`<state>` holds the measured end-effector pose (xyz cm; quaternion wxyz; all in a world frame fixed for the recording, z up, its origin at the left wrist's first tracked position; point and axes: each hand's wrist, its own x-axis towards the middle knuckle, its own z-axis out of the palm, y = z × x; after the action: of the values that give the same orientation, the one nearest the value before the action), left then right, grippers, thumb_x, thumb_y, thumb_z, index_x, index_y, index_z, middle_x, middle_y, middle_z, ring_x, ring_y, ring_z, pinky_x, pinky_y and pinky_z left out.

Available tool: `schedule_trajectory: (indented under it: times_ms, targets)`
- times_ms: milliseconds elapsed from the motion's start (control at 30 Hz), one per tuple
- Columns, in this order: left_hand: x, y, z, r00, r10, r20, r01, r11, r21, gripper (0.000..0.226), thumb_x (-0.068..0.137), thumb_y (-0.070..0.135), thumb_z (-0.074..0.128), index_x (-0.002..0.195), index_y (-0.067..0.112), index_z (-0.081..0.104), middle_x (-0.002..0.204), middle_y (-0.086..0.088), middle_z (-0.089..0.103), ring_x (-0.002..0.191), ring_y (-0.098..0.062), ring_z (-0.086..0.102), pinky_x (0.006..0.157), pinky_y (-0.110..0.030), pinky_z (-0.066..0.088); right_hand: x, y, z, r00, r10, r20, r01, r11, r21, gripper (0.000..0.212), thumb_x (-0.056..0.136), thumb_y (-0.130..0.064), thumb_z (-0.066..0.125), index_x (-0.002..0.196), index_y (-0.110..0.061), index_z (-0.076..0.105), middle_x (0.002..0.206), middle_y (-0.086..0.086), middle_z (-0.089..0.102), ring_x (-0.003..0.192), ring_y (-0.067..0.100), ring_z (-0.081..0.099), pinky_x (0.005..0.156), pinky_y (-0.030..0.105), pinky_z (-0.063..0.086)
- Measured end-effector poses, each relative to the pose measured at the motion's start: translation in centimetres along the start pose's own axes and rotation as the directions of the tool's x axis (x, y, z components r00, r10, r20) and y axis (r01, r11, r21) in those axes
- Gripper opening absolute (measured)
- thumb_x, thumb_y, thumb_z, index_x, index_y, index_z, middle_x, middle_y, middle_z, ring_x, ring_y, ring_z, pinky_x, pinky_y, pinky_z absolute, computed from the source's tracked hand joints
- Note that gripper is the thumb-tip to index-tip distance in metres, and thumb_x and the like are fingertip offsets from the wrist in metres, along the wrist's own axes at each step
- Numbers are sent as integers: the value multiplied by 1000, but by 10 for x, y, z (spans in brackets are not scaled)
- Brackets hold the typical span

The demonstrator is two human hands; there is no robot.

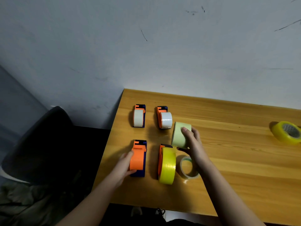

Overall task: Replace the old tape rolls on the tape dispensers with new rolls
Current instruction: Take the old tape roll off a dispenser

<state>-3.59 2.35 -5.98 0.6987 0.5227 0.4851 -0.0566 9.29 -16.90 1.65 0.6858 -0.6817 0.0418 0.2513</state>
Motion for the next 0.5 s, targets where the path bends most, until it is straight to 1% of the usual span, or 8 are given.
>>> schedule_trajectory:
  times_ms: [100, 167, 233, 333, 433, 467, 500]
  targets:
    - [1, -2, 4, 1000, 10, -5, -10, 1000, 17, 57, 96, 36, 50, 144, 17, 28, 129, -15, 48, 109, -31, 52, 69, -34, 54, 6, -3, -8, 996, -7, -91, 8, 1000, 3, 50, 92, -36, 59, 135, -25, 36, 122, 4, 53, 95, 18, 59, 70, 32, 54]
    - [2, -3, 7, 1000, 5, -7, -4, 1000, 26, 59, 96, 34, 49, 147, 17, 22, 134, -16, 45, 113, -32, 50, 80, -40, 53, 12, -4, -16, 991, 3, -131, -4, 1000, -13, 53, 92, -36, 60, 137, -24, 36, 126, 6, 51, 95, 17, 58, 72, 34, 54]
    - [2, -3, 9, 1000, 3, -12, -2, 999, 36, 61, 97, 32, 47, 149, 17, 17, 138, -17, 42, 118, -33, 48, 89, -43, 51, 17, -3, -21, 990, 12, -138, -19, 998, -54, 56, 91, -36, 62, 139, -24, 35, 128, 7, 50, 97, 19, 57, 74, 36, 52]
    - [1, -3, 13, 1000, 7, -9, -7, 999, 39, 59, 99, 30, 44, 149, 16, 16, 140, -18, 40, 120, -35, 46, 92, -43, 48, 27, 4, -27, 988, 25, -150, -46, 989, -138, 59, 90, -35, 64, 139, -23, 34, 129, 8, 48, 104, 25, 55, 72, 35, 51]
    - [1, -2, 16, 1000, 7, -7, -6, 999, 33, 57, 100, 28, 41, 149, 15, 15, 140, -18, 39, 122, -35, 45, 96, -44, 45, 41, 16, -32, 983, 42, -181, -90, 961, -263, 66, 85, -40, 69, 140, -22, 36, 135, 13, 43, 112, 32, 53, 65, 34, 50]
    - [2, -3, 17, 1000, 3, -11, -2, 999, 33, 57, 101, 28, 40, 150, 16, 14, 141, -17, 39, 123, -34, 45, 98, -45, 44, 46, 21, -33, 980, 42, -192, -103, 941, -322, 68, 83, -42, 70, 139, -22, 37, 136, 15, 42, 113, 33, 52, 65, 35, 51]
    - [3, -3, 17, 1000, -1, -15, 1, 999, 34, 56, 101, 29, 38, 150, 17, 13, 142, -16, 40, 123, -34, 45, 100, -45, 43, 51, 24, -34, 979, 36, -203, -113, 917, -382, 70, 82, -43, 71, 139, -21, 38, 136, 16, 40, 112, 32, 51, 70, 40, 53]
